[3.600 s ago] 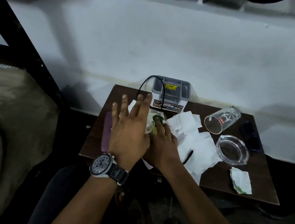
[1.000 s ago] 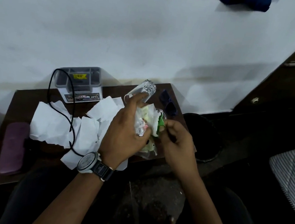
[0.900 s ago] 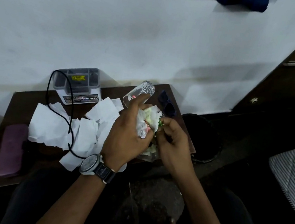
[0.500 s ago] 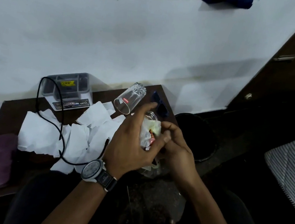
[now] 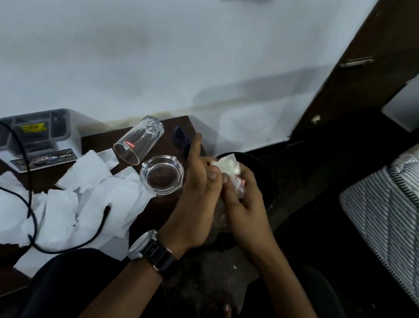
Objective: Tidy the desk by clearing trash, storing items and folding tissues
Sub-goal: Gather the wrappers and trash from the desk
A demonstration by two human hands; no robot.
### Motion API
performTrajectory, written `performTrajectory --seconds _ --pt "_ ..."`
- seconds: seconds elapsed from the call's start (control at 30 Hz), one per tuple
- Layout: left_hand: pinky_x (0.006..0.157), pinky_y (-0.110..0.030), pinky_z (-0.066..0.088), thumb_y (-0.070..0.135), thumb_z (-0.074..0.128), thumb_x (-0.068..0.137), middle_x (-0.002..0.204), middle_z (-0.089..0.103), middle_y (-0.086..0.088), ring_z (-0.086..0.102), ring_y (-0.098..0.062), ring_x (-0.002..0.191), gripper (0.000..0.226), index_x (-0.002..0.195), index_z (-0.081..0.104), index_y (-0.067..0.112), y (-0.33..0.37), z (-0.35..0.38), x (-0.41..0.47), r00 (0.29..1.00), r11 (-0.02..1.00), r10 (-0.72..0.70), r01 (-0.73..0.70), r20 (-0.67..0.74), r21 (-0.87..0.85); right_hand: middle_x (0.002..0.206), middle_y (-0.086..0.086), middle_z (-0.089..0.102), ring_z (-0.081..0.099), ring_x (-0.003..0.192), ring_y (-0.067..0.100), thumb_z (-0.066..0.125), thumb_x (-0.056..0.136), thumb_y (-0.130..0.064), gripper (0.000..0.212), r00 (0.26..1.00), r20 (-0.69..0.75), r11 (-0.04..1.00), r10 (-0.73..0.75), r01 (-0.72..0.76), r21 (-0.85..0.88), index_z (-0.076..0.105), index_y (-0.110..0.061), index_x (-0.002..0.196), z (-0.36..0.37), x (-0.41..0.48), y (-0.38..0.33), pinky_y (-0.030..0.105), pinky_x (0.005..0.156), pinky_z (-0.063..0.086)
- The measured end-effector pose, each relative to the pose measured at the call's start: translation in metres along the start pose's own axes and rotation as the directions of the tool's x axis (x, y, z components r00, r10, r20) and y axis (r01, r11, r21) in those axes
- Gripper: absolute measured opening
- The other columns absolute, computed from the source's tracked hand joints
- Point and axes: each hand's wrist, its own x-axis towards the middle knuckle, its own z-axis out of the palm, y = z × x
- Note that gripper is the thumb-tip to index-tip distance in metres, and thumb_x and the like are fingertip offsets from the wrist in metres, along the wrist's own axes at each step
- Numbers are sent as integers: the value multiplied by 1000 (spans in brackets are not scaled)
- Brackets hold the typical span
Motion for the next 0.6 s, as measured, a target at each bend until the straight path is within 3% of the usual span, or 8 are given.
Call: performTrajectory --seconds 0.07,0.13,0.17,0.27,0.3,0.37,0.5,0.6 --pt "121 -46 35 89 27 84 159 34 3 39 -17 147 84 155 0 51 -2 8 6 999 994 45 -47 25 95 117 -2 71 70 107 8 61 101 -29 36 998 -60 995 -20 14 -96 55 -16 133 -13 11 4 32 93 57" --pt "122 -32 31 84 18 89 164 30 2 33 -9 149 90 161 5 33 -6 11 19 995 960 92 -101 46 261 117 0 71 70 108 15 61 96 -37 37 987 -163 991 -17 -5 -133 56 -20 128 -30 25 8 45 97 57" --pt "121 -32 31 79 15 93 163 33 1 35 -10 148 86 161 11 26 -12 12 28 989 915 130 -145 65 376 116 0 71 70 108 18 61 96 -37 34 977 -213 987 -27 -7 -159 56 -23 126 -40 32 7 48 98 56" --pt "121 -45 30 57 16 105 158 45 -7 40 -24 146 69 159 27 17 -46 11 54 968 583 172 -248 181 774 116 -1 67 67 106 17 59 102 -27 33 946 -317 967 -65 -19 -255 52 -19 133 -72 56 4 43 98 55" --pt "123 -47 27 54 18 106 157 45 -9 38 -28 148 66 159 28 15 -59 11 60 967 478 134 -255 217 840 114 -3 65 65 105 15 58 103 -26 35 942 -329 955 -65 -37 -294 51 -17 136 -81 64 4 36 93 54" --pt "126 -47 20 52 23 107 160 42 -9 33 -30 151 65 159 28 13 -85 13 66 964 363 62 -263 259 894 112 -6 60 59 101 11 55 104 -27 39 945 -324 931 -45 -78 -358 47 -16 141 -93 80 10 24 81 45" --pt "127 -47 15 48 30 106 162 41 -5 30 -27 153 62 158 31 16 -108 17 72 954 344 24 -289 299 893 115 -2 54 52 104 13 54 105 -23 40 961 -277 880 19 -147 -451 44 -11 142 -98 121 51 16 77 35" --pt "127 -46 17 41 33 103 160 44 -5 32 -25 152 59 157 34 16 -108 18 73 959 371 18 -270 284 888 131 10 54 55 118 25 56 103 -17 41 979 -199 812 55 -159 -562 45 -6 140 -91 150 100 21 83 36"
